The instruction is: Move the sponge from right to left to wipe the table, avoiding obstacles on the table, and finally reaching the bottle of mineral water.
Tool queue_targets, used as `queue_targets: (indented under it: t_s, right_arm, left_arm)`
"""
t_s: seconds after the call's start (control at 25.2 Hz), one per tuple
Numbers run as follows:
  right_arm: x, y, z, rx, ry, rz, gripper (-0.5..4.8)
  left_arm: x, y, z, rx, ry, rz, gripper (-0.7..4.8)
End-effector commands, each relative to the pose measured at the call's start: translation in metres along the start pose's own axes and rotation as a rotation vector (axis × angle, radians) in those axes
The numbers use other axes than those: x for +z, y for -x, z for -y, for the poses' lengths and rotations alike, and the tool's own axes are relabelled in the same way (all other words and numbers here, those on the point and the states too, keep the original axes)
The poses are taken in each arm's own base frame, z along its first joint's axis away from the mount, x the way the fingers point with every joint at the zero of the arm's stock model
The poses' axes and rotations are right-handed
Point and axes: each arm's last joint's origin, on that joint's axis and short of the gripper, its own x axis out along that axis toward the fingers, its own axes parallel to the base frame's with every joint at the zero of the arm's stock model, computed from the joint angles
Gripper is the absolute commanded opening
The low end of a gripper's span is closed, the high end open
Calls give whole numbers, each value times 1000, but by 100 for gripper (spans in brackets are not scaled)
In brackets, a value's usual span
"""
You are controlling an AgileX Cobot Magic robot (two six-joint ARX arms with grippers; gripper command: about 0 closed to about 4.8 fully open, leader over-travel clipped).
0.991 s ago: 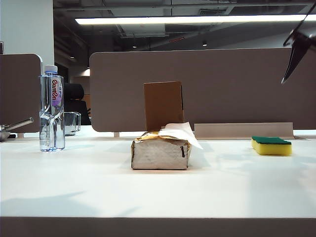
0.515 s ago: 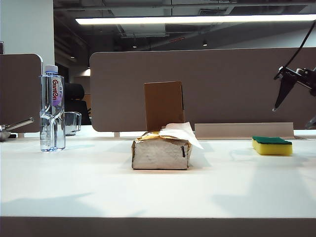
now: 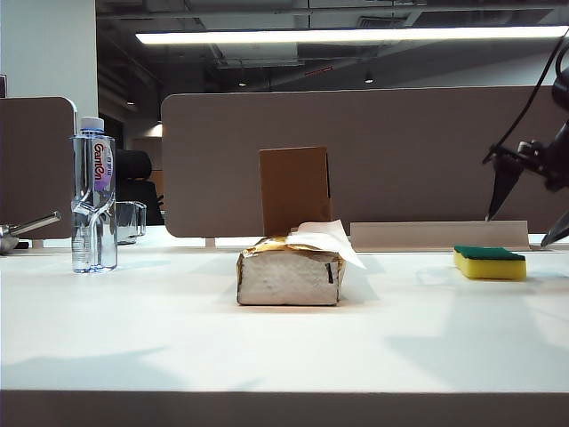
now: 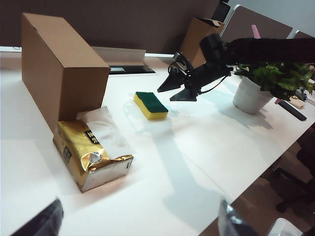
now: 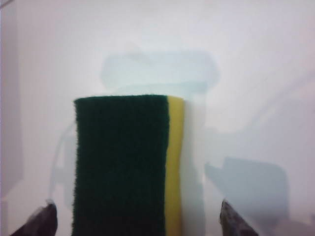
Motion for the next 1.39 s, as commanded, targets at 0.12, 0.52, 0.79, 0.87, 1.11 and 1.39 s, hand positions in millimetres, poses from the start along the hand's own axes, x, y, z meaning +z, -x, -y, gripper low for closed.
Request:
queue_targets:
  t_s: [0.12,0.52,0.79,0.87,1.11,1.39]
  right_arm:
    - [-5,-19,-6,9,22,-40,427]
    - [-10,-41,-4,-89,37,-44,361]
    - [-7,-43,-6,-87,53,-8,248]
    - [-7,-45,-5,-85,56,1,223]
    - [-7,-47,-3,-135,56,12,-6]
    - [-15,-47,0,-167,34,-65,-6]
  left_arm:
    - [2,1,2,-18,-10,6,406]
    - [2,1,2,-17,-7,3,405]
    - [2,1,2,-17,-7,3,405]
    - [2,1,2,-17,-7,3,405]
    - [2,1,2,-32,-6,-1,405]
    - [-5,1,1,-20,-50,-52,405]
